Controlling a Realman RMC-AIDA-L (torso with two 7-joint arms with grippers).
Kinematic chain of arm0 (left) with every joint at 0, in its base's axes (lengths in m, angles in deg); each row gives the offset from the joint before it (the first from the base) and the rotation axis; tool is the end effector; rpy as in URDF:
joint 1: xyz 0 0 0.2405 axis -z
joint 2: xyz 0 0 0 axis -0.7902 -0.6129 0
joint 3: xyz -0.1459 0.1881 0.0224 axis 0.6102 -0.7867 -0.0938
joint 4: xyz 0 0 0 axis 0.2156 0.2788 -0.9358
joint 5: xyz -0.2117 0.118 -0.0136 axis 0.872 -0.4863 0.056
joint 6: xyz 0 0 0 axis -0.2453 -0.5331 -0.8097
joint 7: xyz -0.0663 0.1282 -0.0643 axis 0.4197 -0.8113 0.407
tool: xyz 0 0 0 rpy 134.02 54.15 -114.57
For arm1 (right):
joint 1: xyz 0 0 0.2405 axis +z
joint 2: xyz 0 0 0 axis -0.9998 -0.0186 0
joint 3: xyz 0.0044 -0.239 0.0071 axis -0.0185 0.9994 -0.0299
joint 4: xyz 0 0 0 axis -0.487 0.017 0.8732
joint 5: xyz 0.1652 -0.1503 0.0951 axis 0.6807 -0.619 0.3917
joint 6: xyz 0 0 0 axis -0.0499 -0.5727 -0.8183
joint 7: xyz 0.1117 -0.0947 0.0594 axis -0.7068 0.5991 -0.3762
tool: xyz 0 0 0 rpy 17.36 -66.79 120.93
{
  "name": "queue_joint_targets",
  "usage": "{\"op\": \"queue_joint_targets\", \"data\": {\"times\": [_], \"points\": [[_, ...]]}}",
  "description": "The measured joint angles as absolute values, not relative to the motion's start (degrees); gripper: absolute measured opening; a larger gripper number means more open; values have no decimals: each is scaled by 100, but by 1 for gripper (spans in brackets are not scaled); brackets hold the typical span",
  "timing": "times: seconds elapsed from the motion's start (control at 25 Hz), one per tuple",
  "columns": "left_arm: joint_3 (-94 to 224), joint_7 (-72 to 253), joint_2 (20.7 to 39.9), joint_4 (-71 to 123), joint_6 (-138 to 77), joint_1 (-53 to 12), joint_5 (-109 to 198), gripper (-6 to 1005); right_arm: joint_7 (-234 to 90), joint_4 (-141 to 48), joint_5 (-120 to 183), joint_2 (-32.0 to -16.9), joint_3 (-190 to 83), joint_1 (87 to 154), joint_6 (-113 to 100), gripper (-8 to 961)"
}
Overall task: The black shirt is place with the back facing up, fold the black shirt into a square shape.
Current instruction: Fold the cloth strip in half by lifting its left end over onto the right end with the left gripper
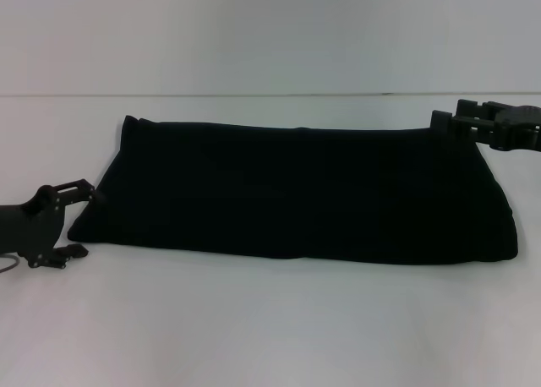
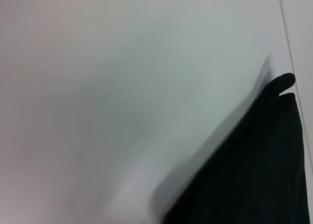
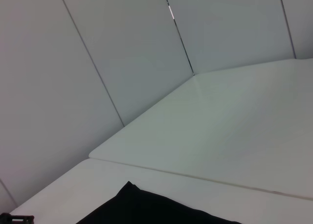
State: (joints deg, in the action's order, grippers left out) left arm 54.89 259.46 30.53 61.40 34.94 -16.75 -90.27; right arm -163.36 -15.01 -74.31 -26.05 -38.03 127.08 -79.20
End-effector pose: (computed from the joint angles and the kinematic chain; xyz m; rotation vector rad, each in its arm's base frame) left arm -0.3607 0.3789 0.0514 -1.2340 -2.4232 -0.6546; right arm 0.2711 0.4155 0.0603 -2.3810 0.9395 0.7643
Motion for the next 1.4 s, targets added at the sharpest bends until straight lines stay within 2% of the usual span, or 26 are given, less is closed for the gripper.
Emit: {"op": "queue_joint_targets", "data": {"times": [1.4], "points": [[5453,25788,3022,6001,3134,-1547,-8951,949,-16335,-1499,-7431,-2604,-3814,12734,-7922,807]]}}
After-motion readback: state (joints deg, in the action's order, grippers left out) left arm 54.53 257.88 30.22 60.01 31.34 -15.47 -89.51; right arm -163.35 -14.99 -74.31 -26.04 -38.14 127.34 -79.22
